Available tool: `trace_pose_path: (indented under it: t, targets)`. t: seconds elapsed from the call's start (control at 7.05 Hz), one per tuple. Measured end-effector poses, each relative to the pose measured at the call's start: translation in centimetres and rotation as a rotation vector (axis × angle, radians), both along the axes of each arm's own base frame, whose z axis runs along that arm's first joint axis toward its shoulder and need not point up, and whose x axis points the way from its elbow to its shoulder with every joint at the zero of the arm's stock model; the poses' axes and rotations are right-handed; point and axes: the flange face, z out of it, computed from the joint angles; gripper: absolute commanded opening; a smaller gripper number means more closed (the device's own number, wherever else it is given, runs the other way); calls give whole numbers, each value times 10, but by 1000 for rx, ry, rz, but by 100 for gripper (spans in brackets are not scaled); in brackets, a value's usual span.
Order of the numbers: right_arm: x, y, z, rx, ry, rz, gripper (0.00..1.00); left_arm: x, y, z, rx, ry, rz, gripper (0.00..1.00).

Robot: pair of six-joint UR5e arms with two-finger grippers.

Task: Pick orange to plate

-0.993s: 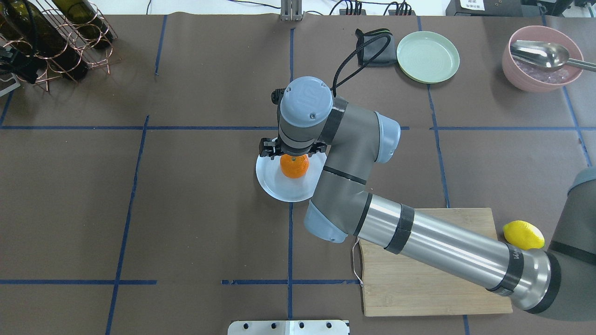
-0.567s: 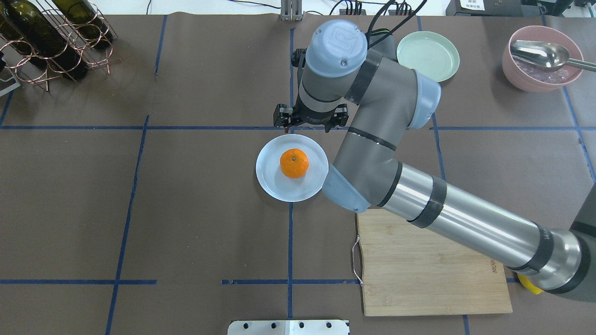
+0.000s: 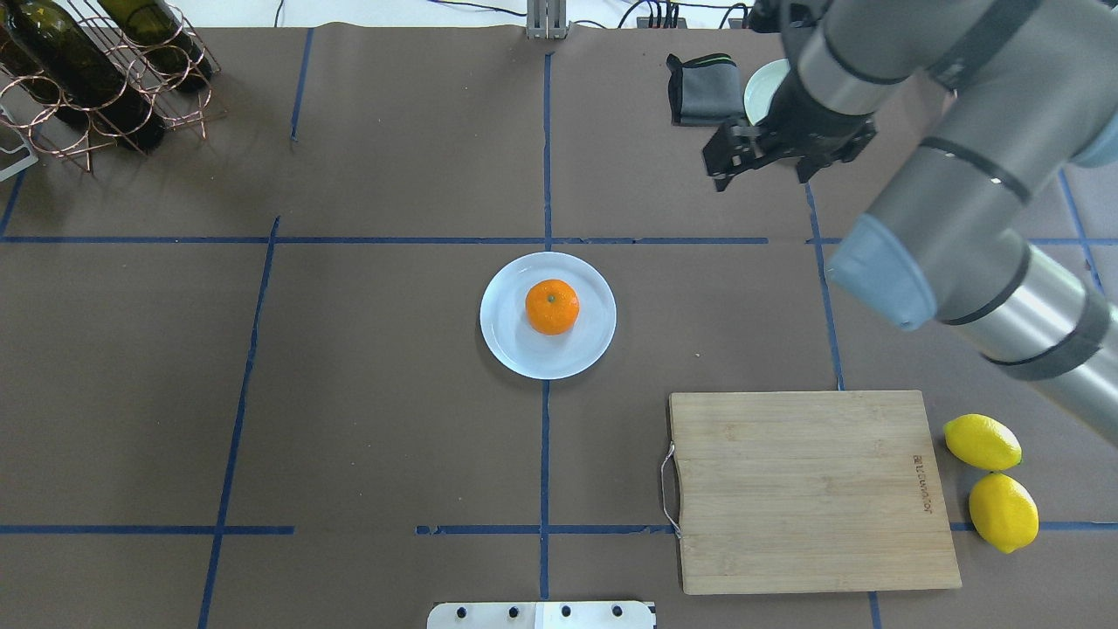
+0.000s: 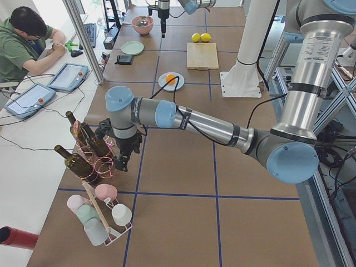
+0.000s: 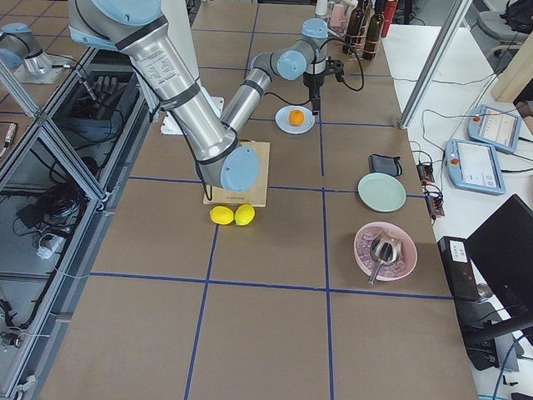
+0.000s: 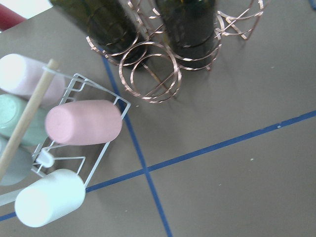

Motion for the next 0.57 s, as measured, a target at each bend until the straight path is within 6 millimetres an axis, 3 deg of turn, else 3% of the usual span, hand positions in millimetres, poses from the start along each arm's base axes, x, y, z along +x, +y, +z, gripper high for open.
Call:
trace_pose_path:
  t: [0.28,0.57]
  targets:
    - [79,-15,59,8,16,-29,100,-6,15,27,-23,80,-5,100]
    - [158,-27,144,47,80,-93,100,-5,17,34,-11,98,-6,100]
